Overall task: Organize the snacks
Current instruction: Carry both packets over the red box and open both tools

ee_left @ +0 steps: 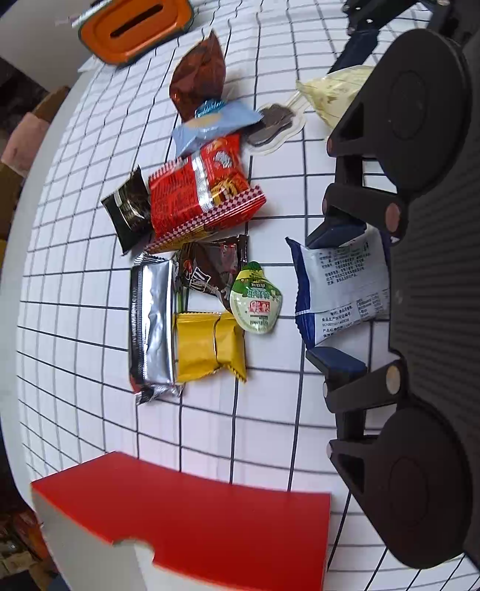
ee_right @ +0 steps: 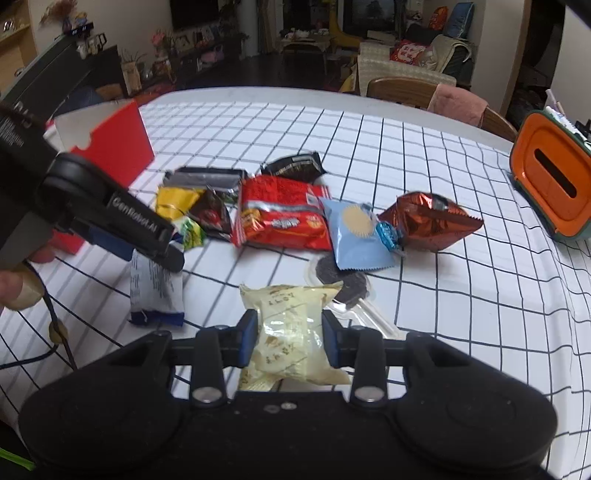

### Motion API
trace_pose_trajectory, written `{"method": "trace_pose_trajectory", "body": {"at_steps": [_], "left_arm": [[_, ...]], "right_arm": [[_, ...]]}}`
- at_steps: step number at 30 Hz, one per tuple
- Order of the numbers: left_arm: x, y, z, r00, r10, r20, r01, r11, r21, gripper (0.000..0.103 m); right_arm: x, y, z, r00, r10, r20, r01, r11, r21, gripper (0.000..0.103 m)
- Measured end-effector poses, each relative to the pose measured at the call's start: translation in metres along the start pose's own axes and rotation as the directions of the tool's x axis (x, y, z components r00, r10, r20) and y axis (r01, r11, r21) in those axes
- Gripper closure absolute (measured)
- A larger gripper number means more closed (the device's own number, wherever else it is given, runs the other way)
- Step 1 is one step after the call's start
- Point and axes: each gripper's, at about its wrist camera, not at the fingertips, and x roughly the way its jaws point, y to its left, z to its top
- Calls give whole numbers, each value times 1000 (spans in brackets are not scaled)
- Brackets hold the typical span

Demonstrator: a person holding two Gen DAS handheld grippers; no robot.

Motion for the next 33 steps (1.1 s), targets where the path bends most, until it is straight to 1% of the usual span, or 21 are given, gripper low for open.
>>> {"method": "trace_pose_trajectory", "body": {"at_steps": [2, 9, 17, 24, 29, 33], "left_arm": [[-10, 5, -1, 1000, -11, 13, 11, 1000, 15, 48], [-46, 31, -2, 996, -74, 42, 73, 997, 21, 48], [-97, 66, 5, 986, -133, 104, 131, 991, 24, 48], [-138, 101, 18, 975, -145, 167, 141, 989, 31, 48], [-159, 135, 25, 970, -131, 204, 129, 991, 22, 48], [-171, 165, 31, 966, -101, 236, 102, 995, 8, 48]], "right_arm": [[-6, 3, 2, 1000, 0, 13, 0, 1000, 12, 67], [-28, 23, 16, 998, -5, 62, 2, 999, 47, 67], [-50, 61, 46, 991, 6, 136, -10, 999, 35, 67], [-56, 102, 75, 983, 30, 183, -30, 1000, -1, 67], [-51, 138, 98, 977, 58, 205, -49, 998, -50, 67], [-44, 166, 115, 973, 81, 214, -64, 995, -82, 67]]}}
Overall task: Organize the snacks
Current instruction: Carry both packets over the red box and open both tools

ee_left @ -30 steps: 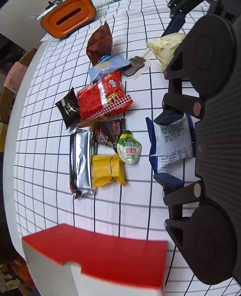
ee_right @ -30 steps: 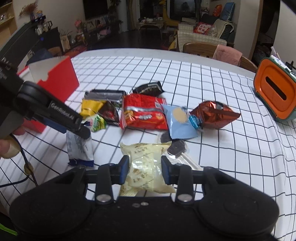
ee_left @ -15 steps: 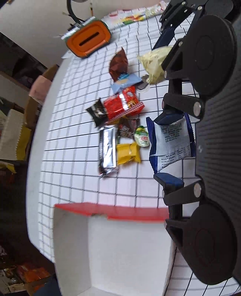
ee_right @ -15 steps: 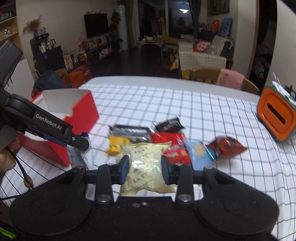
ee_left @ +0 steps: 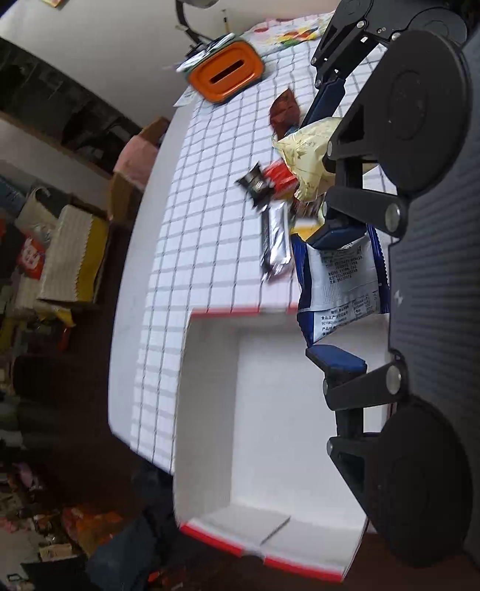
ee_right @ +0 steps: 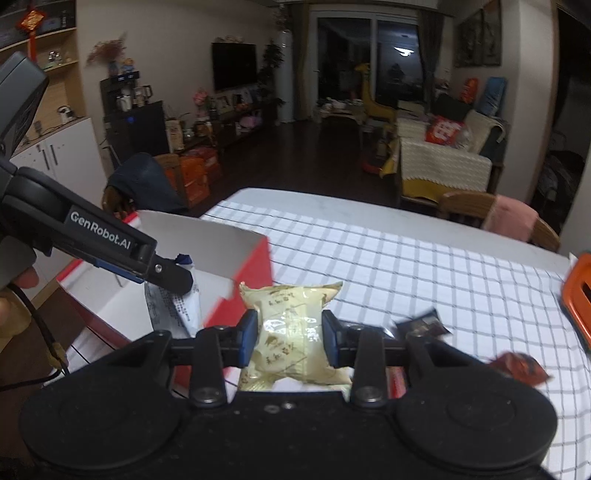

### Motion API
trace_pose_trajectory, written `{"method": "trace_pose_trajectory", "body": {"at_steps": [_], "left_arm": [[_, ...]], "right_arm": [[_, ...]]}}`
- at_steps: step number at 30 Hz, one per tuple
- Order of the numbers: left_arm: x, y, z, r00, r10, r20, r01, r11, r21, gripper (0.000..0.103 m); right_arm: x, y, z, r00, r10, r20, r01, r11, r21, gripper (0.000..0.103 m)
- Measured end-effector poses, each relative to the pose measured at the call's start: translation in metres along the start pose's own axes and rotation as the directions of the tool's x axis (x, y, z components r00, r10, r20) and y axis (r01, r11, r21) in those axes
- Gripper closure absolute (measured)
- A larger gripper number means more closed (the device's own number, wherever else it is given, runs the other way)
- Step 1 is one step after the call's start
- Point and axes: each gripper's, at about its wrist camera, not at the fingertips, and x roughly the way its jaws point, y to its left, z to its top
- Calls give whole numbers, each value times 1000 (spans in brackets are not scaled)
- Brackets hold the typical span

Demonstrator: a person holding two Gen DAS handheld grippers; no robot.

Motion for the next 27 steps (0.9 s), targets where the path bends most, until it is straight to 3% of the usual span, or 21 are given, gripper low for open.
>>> {"method": "trace_pose_trajectory", "body": {"at_steps": [7, 14, 27], "left_arm": [[-10, 55, 12, 998, 66, 24, -66, 997, -27, 48], [-2, 100, 15, 990, 143, -1, -143, 989, -25, 48], [42, 155, 20, 964, 255, -76, -254, 967, 23, 48]], "right_arm": [[28, 42, 22, 999, 35, 3, -35, 999, -41, 67], [61, 80, 35, 997, 73, -24, -75, 994, -76, 67], [140, 128, 29, 982, 67, -174, -87, 990, -112, 67]]}}
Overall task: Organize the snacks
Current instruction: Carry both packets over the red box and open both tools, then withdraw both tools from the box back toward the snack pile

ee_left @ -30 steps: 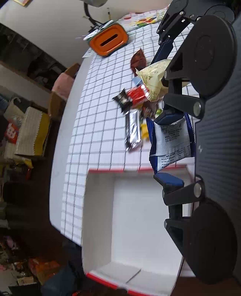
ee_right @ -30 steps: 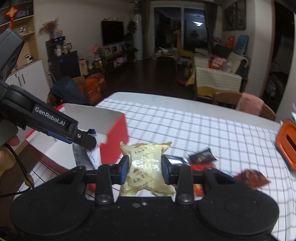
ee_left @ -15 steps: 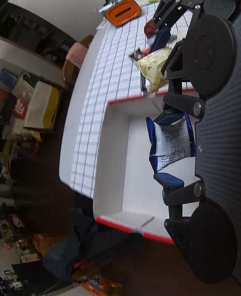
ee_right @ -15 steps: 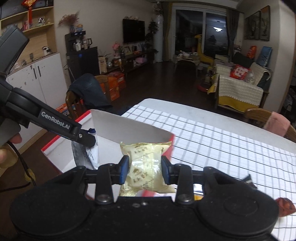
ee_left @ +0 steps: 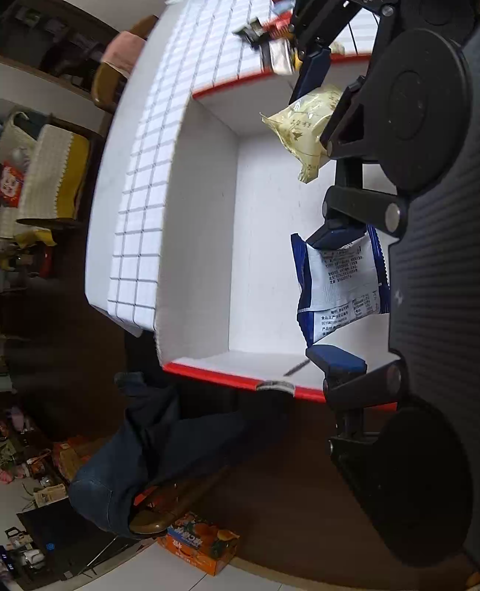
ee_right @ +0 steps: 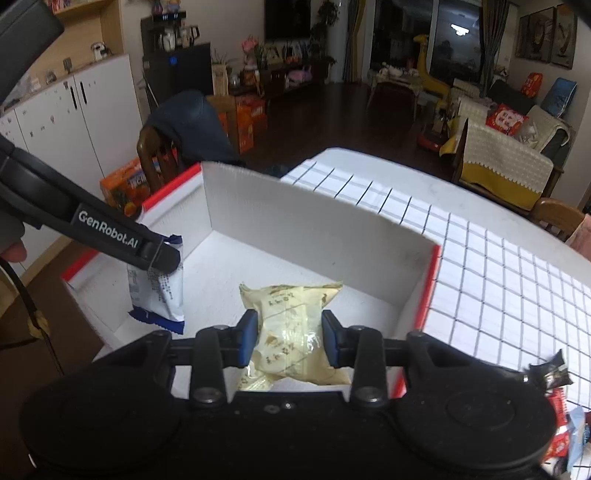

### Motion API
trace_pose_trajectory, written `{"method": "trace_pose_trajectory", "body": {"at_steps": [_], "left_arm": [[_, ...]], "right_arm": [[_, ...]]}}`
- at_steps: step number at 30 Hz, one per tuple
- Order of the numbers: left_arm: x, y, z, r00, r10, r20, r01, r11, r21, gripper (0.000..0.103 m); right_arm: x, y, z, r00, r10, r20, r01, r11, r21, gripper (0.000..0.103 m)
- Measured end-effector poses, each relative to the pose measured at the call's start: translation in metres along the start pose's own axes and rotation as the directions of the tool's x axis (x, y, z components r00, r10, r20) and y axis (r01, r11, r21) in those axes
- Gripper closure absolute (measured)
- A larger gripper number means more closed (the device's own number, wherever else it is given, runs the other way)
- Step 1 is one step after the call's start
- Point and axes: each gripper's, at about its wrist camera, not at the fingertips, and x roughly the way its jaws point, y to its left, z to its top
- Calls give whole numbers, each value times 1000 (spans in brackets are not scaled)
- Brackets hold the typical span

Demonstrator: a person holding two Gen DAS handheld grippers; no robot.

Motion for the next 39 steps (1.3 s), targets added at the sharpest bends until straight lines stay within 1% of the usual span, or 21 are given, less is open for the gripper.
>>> {"method": "trace_pose_trajectory", "body": {"at_steps": [2, 5, 10, 16, 22, 25, 28, 30, 31, 32, 36, 39], "left_arm": [[9, 1, 0, 1000, 2, -13, -1, 1000, 20, 48], [18, -2, -3, 1000, 23, -18, -21, 998, 66, 48], [32, -12, -6, 998, 45, -52, -38, 990, 134, 48], [52, -16, -7, 992, 63, -113, -44, 986, 162, 48], [54, -19, -8, 991, 68, -114, -46, 982, 180, 47], [52, -17, -7, 992, 43, -122, -23, 986, 163, 46], [47, -15, -8, 993, 30, -113, -13, 988, 151, 46], [43, -14, -8, 994, 23, -103, -7, 989, 147, 43], [41, -13, -8, 995, 21, -98, -6, 990, 143, 40], [39, -13, -8, 996, 18, -91, -5, 990, 141, 37], [24, -9, -11, 999, -6, -54, 13, 992, 129, 37], [8, -9, -14, 1000, -25, -12, 27, 992, 123, 36]], "right_arm": [[10, 3, 0, 1000, 5, -24, -5, 1000, 0, 67], [23, 10, -2, 998, 3, -57, -4, 1000, -9, 67], [37, 14, -1, 995, -13, -98, 11, 1000, -19, 67], [48, 18, -3, 991, -19, -134, 13, 999, -44, 67], [54, 19, -4, 987, -14, -159, 6, 999, -51, 67], [51, 17, -4, 988, -13, -157, 7, 999, -39, 67], [44, 13, -4, 990, -3, -141, 1, 1000, -18, 67], [38, 11, -4, 992, 0, -127, -1, 1000, -2, 67], [35, 10, -4, 993, 4, -120, -3, 1000, 7, 67], [31, 8, -3, 994, 7, -111, -5, 1000, 17, 66], [14, 3, -2, 997, 20, -75, -15, 998, 62, 65], [-2, 0, -2, 999, 29, -43, -26, 996, 82, 64]]}}
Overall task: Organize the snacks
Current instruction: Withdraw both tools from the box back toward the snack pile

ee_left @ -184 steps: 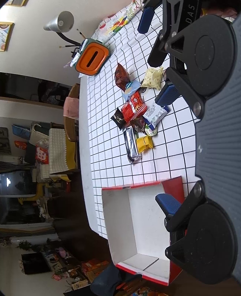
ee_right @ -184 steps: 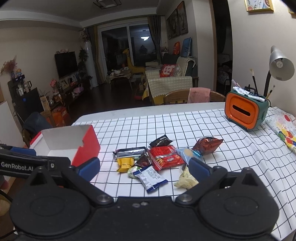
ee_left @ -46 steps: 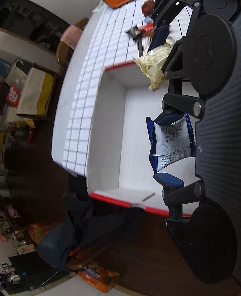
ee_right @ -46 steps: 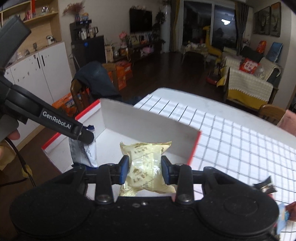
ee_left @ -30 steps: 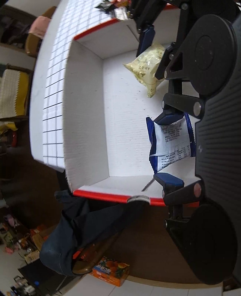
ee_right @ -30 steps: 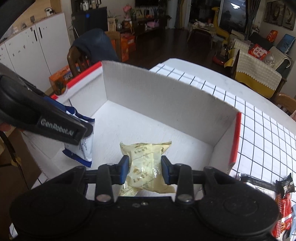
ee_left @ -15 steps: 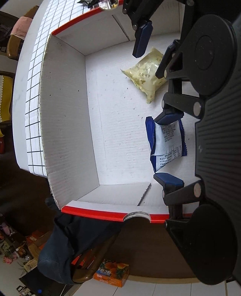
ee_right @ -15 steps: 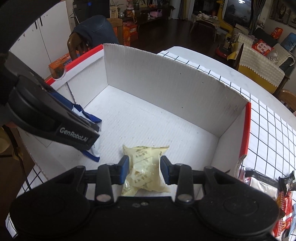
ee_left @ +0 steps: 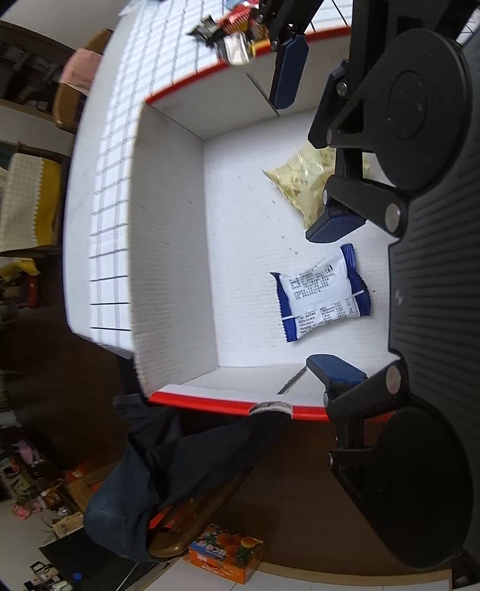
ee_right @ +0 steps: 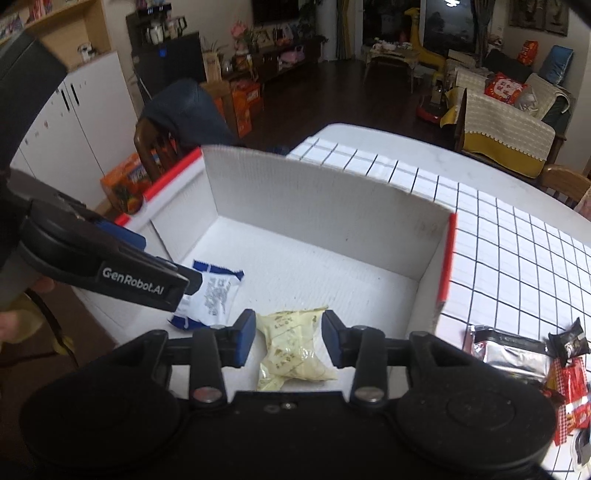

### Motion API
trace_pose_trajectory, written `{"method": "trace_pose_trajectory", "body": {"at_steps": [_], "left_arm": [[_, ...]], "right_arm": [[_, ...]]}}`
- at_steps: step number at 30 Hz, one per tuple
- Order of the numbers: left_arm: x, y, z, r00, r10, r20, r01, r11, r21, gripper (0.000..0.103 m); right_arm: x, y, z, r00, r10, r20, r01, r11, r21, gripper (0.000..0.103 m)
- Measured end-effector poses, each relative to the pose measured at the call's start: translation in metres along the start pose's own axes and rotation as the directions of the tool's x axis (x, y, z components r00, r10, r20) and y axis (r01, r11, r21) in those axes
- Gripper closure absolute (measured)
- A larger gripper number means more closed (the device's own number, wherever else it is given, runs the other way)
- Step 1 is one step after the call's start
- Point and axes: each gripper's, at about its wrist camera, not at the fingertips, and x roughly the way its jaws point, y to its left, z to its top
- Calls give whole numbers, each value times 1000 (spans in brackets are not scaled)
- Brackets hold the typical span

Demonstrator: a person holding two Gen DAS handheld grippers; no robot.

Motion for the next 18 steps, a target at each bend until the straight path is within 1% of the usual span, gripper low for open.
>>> {"method": "trace_pose_trajectory", "body": {"at_steps": [3, 7, 11, 15, 16, 17, 18], "left_arm": [[-17, -2, -3, 999, -20, 49, 20, 1000, 0, 34], [-41, -10, -10, 992, -49, 115, 47, 999, 19, 32], [-63, -19, -17, 981, -74, 176, 69, 997, 35, 26], [-77, -33, -22, 971, -101, 219, 92, 995, 49, 25], [-80, -36, -24, 967, -108, 230, 98, 994, 55, 25], [-83, -40, -25, 964, -114, 240, 102, 993, 62, 22], [-86, -45, -26, 961, -120, 251, 106, 992, 70, 21]], "right_arm": [[-17, -1, -2, 999, 9, 34, -9, 1000, 17, 63], [-42, -4, -6, 997, 19, 78, -22, 999, 38, 57], [-67, -12, -14, 992, 27, 124, -35, 998, 60, 45], [-89, -22, -23, 986, 18, 164, -33, 995, 90, 34], [-94, -26, -26, 985, 17, 173, -34, 995, 98, 28], [-99, -30, -28, 983, 15, 183, -35, 994, 105, 23], [-104, -32, -31, 981, 13, 191, -34, 994, 107, 22]]}}
